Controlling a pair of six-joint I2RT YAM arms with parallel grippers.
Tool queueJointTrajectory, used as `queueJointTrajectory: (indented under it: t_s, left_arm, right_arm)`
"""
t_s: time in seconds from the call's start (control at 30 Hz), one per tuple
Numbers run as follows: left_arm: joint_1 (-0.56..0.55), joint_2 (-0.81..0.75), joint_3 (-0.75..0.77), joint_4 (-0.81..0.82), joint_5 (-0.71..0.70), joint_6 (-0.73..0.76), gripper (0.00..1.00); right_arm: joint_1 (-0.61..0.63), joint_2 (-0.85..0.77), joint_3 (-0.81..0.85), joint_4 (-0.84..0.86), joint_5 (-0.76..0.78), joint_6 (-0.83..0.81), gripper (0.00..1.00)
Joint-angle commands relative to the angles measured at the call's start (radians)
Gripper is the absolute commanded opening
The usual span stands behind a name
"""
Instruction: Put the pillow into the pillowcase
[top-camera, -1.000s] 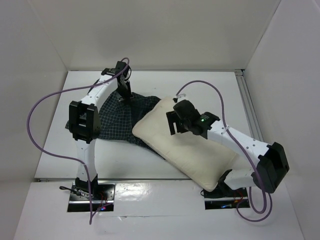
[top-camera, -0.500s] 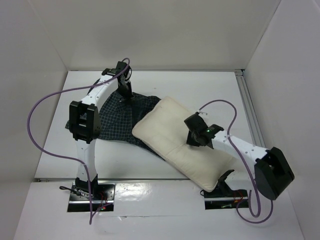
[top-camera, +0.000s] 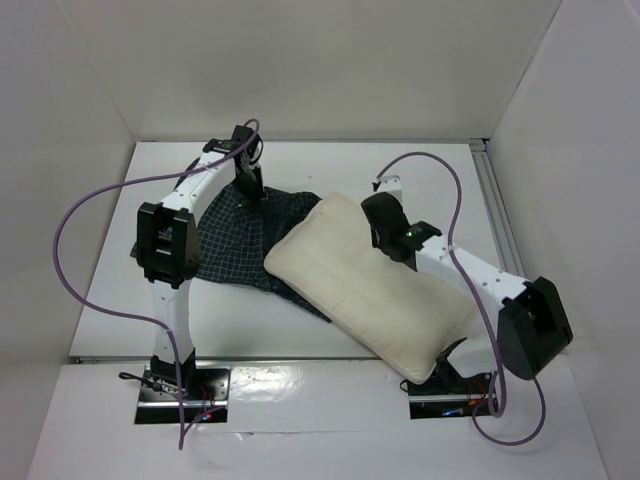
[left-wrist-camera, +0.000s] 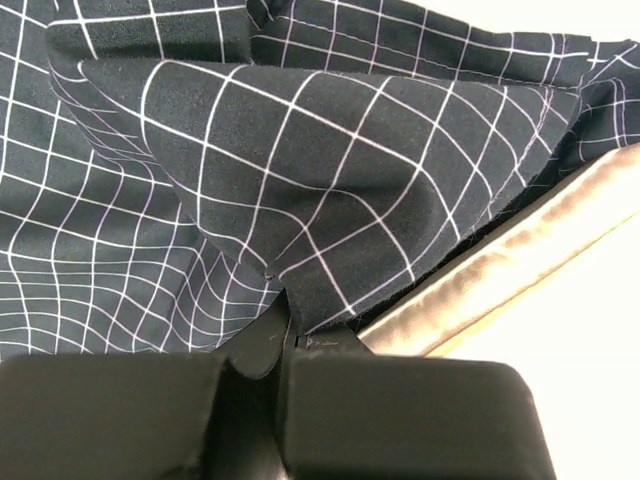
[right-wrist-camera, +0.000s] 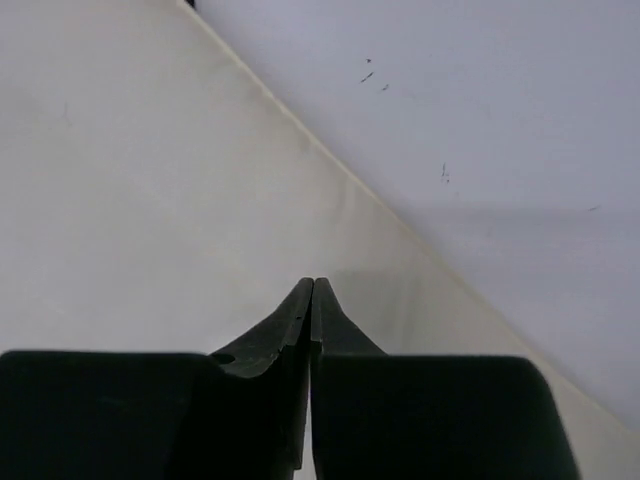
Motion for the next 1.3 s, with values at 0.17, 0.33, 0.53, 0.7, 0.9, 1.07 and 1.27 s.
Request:
queueJointTrajectory:
  t_s: [0.17, 0.33, 0.53, 0.7, 0.9, 1.07, 1.27]
  left_arm:
    - [-0.002, -0.06, -0.015, -0.004, 0.007, 0.02, 0.0]
    - [-0.011, -0.078, -0.037, -0.004, -0.011, 0.02, 0.0]
    - [-0.011, -0.087, -0.037, -0.004, -0.022, 0.029, 0.0]
    - [-0.011, -0.096, -0.037, -0.004, -0.022, 0.029, 0.0]
    - [-0.011, -0.106, -0.017, -0.015, -0.042, 0.029, 0.0]
    - [-0.011, -0.116, -0.017, -0.024, -0.054, 0.038, 0.0]
    - [-0.011, -0.126, -0.026, -0.024, -0.054, 0.048, 0.0]
  right_arm:
    - [0.002, -0.003, 0.171, -0.406, -0.151, 0.331, 0.84]
    - [-0.033, -0.224, -0.016, -0.495, -0.163, 0.587, 0.93]
    - [-0.08, -0.115, -0.251, -0.28, -0.313, 0.671, 0.95]
    - [-0.102, 0.1, -0.275, -0.038, -0.213, 0.632, 0.45]
    - [-0.091, 0.077, -0.111, -0.126, 0.048, 0.508, 0.0]
    - [-0.091, -0.071, -0.029, -0.112, 0.07, 0.278, 0.0]
    - [-0.13, 0.016, -0.003, 0.017, 0.064, 0.048, 0.0]
